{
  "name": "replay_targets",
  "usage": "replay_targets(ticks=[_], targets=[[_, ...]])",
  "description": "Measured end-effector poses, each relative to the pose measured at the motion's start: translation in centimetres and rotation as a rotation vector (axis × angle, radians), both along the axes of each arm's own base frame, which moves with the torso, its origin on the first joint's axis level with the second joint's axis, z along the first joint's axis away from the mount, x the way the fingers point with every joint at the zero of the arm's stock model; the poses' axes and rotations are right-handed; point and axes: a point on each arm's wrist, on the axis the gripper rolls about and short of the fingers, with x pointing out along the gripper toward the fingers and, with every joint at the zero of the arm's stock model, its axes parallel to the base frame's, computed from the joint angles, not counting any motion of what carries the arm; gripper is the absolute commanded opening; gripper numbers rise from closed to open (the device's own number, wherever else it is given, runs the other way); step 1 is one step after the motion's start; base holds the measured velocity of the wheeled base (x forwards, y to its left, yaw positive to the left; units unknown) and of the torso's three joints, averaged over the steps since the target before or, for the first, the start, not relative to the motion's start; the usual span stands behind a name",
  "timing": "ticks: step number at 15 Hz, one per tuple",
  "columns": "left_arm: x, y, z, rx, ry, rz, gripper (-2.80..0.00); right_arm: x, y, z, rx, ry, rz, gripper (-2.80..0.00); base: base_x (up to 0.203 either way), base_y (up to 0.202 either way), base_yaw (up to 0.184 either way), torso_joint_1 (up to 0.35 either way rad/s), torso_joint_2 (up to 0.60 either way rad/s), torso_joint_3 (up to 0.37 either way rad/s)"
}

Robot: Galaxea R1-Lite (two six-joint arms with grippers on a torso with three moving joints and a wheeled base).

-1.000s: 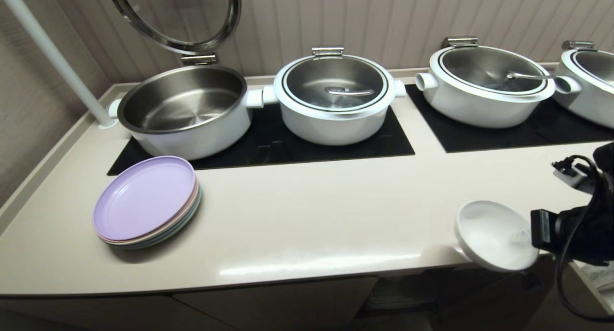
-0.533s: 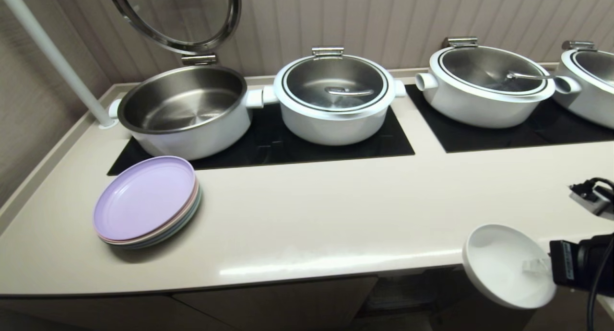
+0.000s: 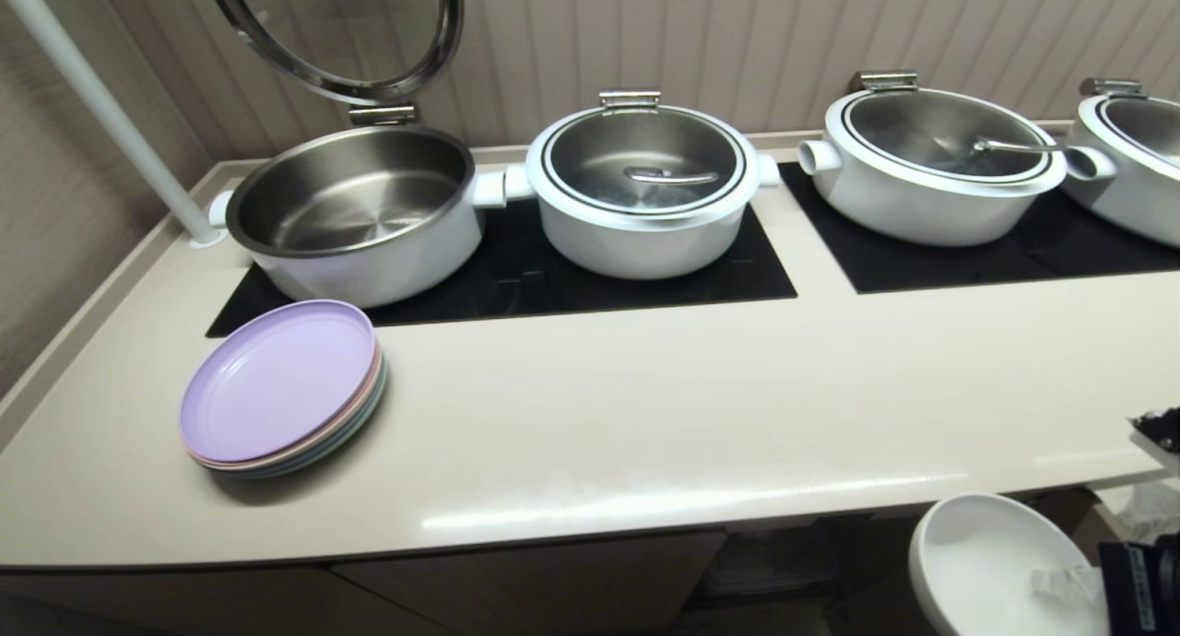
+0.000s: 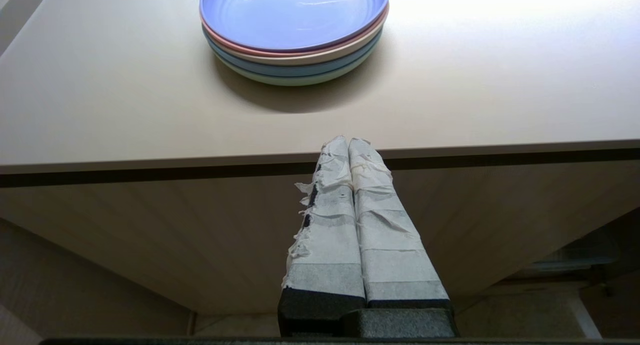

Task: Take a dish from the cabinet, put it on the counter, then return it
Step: Put it back into the cabinet

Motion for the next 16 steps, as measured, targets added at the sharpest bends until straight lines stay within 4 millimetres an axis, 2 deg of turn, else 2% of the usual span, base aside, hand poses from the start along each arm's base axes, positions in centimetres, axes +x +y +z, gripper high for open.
replay_targets(ticks=[16], targets=[[0.0, 0.0, 0.0, 0.000, 0.000, 0.000, -2.80, -3.9, -0.5, -2.5, -0.017, 0.048, 0.015, -2.80, 0.000, 0.000, 0.000, 0.000, 0.00, 0.000]])
